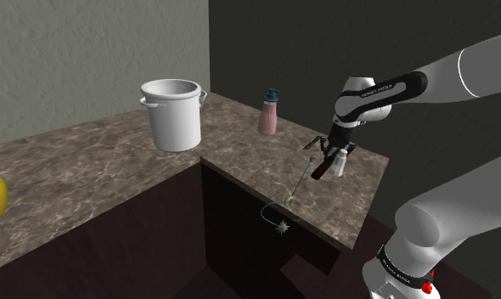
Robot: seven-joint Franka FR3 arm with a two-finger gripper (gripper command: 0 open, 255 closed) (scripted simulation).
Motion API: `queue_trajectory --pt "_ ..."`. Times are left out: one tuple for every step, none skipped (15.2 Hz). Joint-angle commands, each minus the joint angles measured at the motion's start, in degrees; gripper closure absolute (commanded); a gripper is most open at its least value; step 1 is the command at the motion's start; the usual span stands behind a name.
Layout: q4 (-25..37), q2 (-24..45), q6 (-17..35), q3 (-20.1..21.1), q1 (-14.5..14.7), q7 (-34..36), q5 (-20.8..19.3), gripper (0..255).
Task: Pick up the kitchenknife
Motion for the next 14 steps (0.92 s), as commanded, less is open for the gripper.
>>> queue_trajectory --pt "0.9 -0.7 -1.7 0.1 0.0 0.1 0.0 255" --pt "1.4 -1.2 -2.5 0.1 0.0 0.1 -0.1 255" --pt "1.8 -1.6 -3.4 0.1 0.0 0.2 -0.1 255" --pt "2.3 -2.0 -4.3 0.2 0.0 0.2 -0.1 255" --pt "2.8 -2.3 -5.2 0.2 -0.1 0.3 -0.1 255" --pt "3.3 -2.7 -6.0 0.2 -0.1 0.3 -0.1 255" --pt "3.8 -3.0 -6.9 0.3 -0.1 0.3 -0.2 255" --pt "4.4 -3.4 -7.7 0.3 -0.1 0.4 -0.2 255" --pt "4.9 -3.7 -8.6 0.3 -0.1 0.4 -0.2 255" --pt "5.5 -4.0 -9.4 0.3 -0.1 0.4 -0.2 255" --pt "6.0 -4.2 -10.3 0.4 -0.1 0.5 -0.2 255" --pt "6.6 -4.5 -11.1 0.4 -0.1 0.5 -0.2 255" --pt "6.7 -4.5 -11.2 0.4 -0.1 0.5 -0.2 255" --pt "6.7 -4.5 -11.2 0.4 -0.1 0.5 -0.2 255"
